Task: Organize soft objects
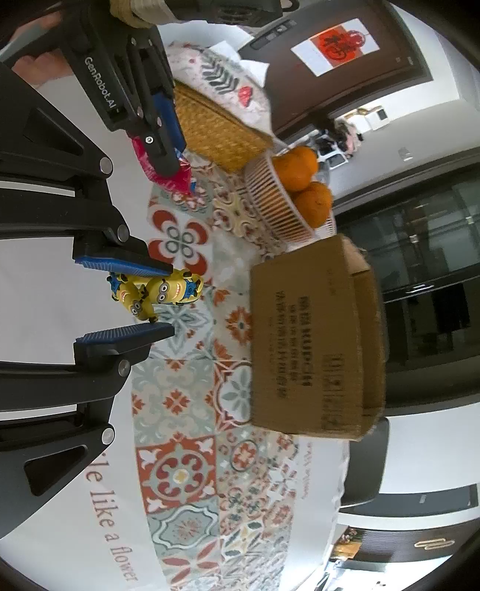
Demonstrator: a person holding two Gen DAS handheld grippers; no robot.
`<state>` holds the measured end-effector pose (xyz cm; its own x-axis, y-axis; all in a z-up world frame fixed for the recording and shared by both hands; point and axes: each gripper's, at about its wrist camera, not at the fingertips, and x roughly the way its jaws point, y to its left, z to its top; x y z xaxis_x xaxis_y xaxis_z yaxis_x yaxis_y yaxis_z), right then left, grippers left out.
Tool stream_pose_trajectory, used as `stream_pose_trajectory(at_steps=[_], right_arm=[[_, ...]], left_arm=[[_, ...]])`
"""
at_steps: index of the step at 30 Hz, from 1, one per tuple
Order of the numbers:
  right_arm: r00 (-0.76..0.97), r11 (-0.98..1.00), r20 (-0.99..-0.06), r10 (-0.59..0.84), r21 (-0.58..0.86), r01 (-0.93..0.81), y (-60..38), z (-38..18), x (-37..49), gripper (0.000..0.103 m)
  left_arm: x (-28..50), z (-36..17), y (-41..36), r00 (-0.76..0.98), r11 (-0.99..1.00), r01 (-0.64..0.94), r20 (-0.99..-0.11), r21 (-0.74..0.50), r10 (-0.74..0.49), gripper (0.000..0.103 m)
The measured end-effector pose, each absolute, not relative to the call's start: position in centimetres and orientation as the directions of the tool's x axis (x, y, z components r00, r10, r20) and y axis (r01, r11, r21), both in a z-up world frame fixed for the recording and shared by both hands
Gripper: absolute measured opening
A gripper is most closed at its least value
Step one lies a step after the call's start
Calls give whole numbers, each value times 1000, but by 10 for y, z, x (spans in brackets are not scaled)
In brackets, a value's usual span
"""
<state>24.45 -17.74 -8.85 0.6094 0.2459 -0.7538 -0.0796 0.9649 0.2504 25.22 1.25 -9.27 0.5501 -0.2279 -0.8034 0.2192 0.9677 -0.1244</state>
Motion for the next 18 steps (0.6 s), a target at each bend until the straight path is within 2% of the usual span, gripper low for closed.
stream_pose_trajectory(at_steps=[18], right_arm=[[725,967,-653,216,245,-67,-199,-39,253,27]], left_arm=[[269,-40,-11,642,954,276,-718,-113,-271,31]])
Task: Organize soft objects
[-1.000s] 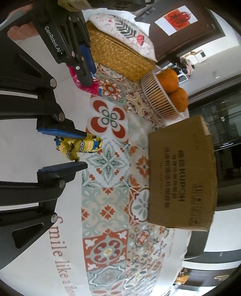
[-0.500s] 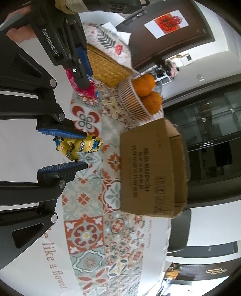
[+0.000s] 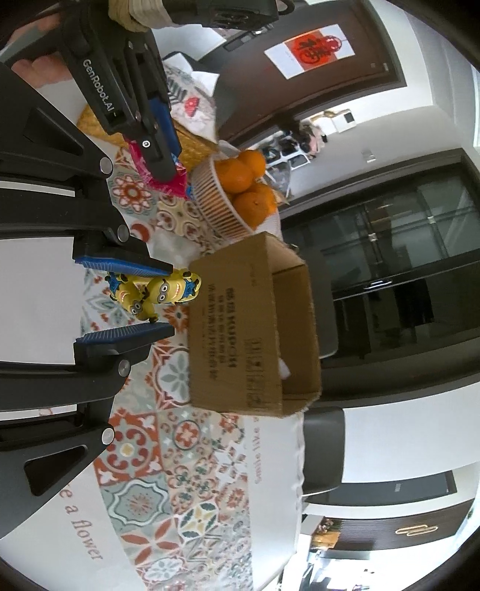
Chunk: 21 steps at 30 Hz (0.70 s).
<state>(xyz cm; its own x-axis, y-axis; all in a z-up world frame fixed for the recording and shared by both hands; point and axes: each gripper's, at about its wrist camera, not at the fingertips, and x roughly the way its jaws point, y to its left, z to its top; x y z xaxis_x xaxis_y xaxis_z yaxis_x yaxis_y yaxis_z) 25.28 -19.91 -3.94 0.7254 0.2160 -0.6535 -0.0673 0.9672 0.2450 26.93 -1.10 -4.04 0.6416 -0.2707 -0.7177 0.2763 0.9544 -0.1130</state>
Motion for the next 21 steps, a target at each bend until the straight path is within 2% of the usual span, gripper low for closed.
stream_pose_trajectory(at_steps=[5,7,9,10,12,21], right_arm=[[756,971,-625,197,232,-61,-206,-26,258,27],[767,973,-614,188,224,-60,-207,-20,261,27],[779,974,-600,181,219,-58,-210,-13,265,27],[784,975,-595,178,217,-57,-211,-10,266,27],[791,975,-587,172,216,-52,-213,-6,270,27],[784,975,-595,176,213,-58,-214,-11,279,27]], left_arm=[[279,-28,-18,657,951,289,-699,-114,-283,28],[282,-22,-21,664,948,296,-689,-113,-290,20],[287,-18,-24,668,946,303,-682,-118,-299,19],[290,-17,-25,671,946,303,-679,-118,-299,12],[297,-17,-29,666,942,315,-681,-112,-304,6],[301,-27,-31,647,940,330,-703,-89,-294,9]])
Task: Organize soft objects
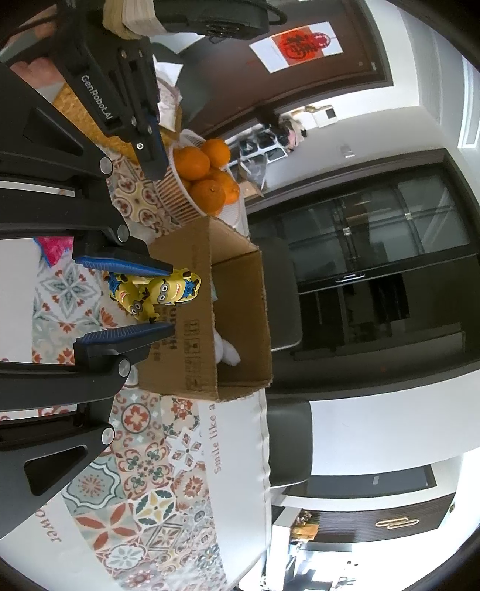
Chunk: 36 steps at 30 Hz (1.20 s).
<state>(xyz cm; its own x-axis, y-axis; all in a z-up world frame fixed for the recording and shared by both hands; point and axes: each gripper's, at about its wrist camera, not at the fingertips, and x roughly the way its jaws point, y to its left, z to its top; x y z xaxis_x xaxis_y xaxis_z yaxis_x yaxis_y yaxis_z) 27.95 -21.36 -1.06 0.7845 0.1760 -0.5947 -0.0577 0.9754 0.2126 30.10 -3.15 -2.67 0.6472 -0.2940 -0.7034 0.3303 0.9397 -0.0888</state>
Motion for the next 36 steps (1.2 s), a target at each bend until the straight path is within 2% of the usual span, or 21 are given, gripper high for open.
stream_pose_trajectory(at_steps=[1,4,7,20,28,36], right_arm=[[782,975,-598,177,212,-58,-213,-13,279,27],[771,976,-613,174,212,-52,-213,-20,278,27],[758,975,-627,180,214,-54,-211,-28,276,27],[711,980,-678,185,181,-82,-209,-60,281,27],[678,979,-711,189,190,-74,-217,-86,295,27],[638,980,-746,191,186,-77,-219,-108,313,27]], left_arm=[[301,-30,-32,642,939,334,-709,-81,-290,17],[300,-40,-31,628,940,333,-727,-74,-279,29],[301,-51,-27,606,946,310,-748,-91,-271,39],[310,-107,-26,483,984,95,-857,-153,-180,42],[328,-140,-31,377,980,-10,-908,-200,-182,43],[341,-163,-31,313,973,-84,-933,-213,-178,50]])
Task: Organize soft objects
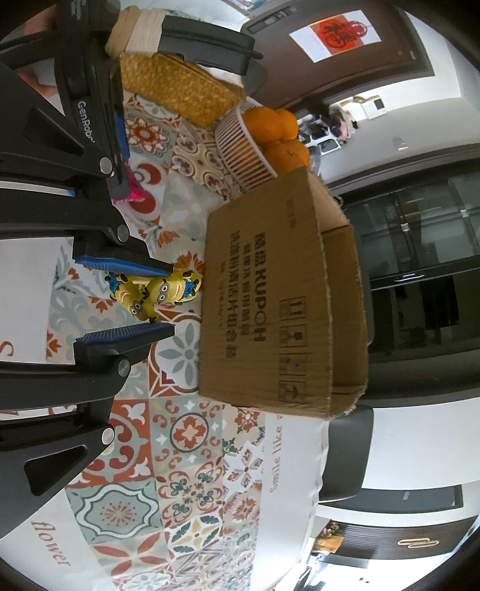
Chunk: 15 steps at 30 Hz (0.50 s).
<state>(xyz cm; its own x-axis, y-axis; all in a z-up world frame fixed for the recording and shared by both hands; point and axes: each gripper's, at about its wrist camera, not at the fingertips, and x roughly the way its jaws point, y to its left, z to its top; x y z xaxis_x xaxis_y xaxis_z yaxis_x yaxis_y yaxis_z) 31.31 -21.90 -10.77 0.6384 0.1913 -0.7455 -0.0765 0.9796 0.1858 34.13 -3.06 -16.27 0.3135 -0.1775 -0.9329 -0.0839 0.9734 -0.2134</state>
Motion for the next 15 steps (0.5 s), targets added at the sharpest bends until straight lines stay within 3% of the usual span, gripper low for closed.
stream_pose_trajectory(at_steps=[15], right_arm=[[593,975,-777,213,210,-76,-215,-130,318,27]], left_arm=[[344,-186,-26,265,980,-100,-954,-171,-140,53]])
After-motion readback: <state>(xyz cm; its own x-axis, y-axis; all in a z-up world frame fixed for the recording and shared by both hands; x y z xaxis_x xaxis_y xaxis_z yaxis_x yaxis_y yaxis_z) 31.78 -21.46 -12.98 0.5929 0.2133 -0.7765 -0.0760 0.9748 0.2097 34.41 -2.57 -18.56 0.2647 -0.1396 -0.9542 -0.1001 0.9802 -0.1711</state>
